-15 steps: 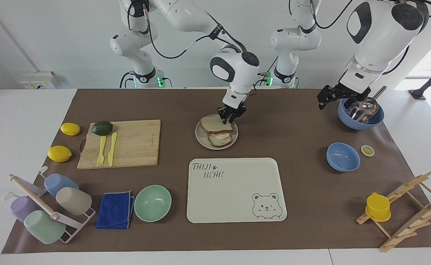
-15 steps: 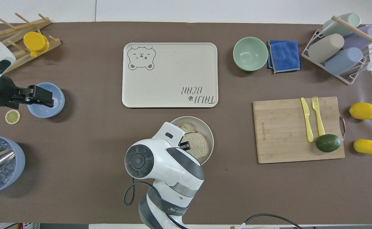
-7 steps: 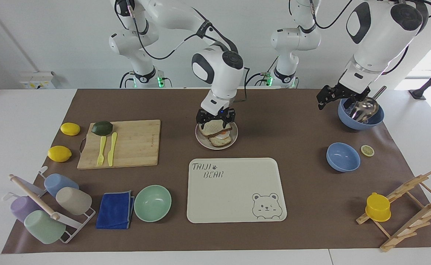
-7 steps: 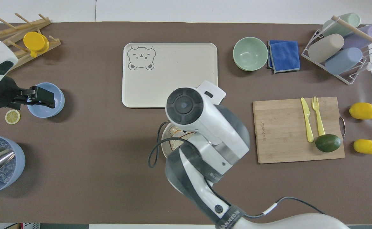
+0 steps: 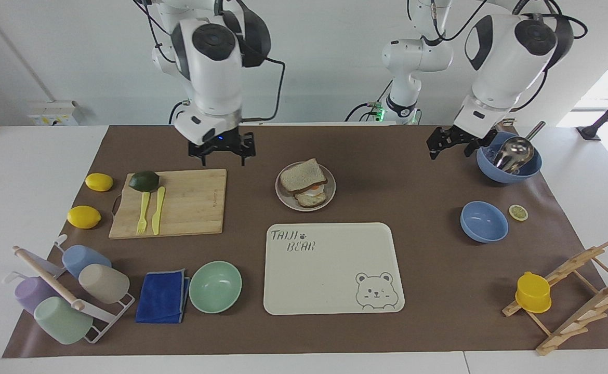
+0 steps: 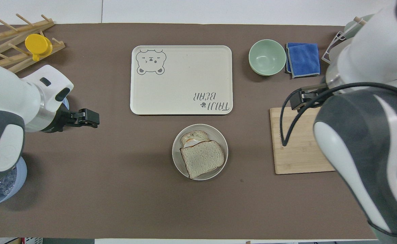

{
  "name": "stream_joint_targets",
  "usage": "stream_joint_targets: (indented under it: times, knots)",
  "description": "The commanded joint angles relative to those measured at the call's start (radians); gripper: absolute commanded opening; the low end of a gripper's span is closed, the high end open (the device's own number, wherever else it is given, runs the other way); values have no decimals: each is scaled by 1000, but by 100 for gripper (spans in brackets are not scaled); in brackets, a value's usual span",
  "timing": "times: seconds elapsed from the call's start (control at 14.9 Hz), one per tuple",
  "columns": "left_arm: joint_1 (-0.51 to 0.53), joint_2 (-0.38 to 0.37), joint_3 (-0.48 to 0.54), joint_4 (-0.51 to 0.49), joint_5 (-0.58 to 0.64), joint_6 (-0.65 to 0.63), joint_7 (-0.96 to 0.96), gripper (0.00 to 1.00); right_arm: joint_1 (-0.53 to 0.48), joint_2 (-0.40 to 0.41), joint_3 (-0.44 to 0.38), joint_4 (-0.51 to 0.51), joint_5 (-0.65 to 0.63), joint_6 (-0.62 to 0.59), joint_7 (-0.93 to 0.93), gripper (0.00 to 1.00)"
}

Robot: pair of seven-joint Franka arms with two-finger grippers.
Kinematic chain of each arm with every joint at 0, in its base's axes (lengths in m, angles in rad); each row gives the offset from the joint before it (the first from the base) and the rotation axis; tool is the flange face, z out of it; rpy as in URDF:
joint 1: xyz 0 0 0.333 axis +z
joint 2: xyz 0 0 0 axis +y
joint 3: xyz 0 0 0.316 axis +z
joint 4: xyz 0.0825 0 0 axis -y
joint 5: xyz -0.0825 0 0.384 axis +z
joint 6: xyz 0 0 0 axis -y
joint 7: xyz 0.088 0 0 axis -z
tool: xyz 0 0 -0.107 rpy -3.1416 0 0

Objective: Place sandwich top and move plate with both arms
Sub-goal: 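Retract the right gripper while the left gripper reaches the plate rim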

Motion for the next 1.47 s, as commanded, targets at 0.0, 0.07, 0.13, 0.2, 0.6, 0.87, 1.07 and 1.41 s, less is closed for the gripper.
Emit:
stream_joint_targets:
  times: [0.0,0.07,0.13,0.2,0.6,0.87,1.07,1.41]
  knots:
    - [-65,-36,13,-130,-62,120,-105,100,-52,-29,11,-4,48,-32,-21,100]
    - [-82,-33,11,-161,-81,160,-140,100,-63,-32,11,-7,50,-64,-27,100]
    - [-113,-29,13,-193,-96,200,-171,100,-78,-40,11,-10,50,-83,-40,100]
    - [-137,-18,11,-227,-105,246,-191,100,-94,-51,11,-25,51,-84,-72,100]
    - [-256,77,11,-374,-193,556,-274,100,-99,-144,-36,-179,97,12,-89,100]
    - [-317,128,10,-387,-243,611,-257,100,-103,-144,-59,-179,102,-6,-127,100]
    - [-354,143,10,-405,-301,639,-250,98,-103,-132,-62,-160,102,-6,-124,100]
    - [-372,143,10,-431,-332,655,-248,88,-126,-95,-64,-121,91,-49,-133,100]
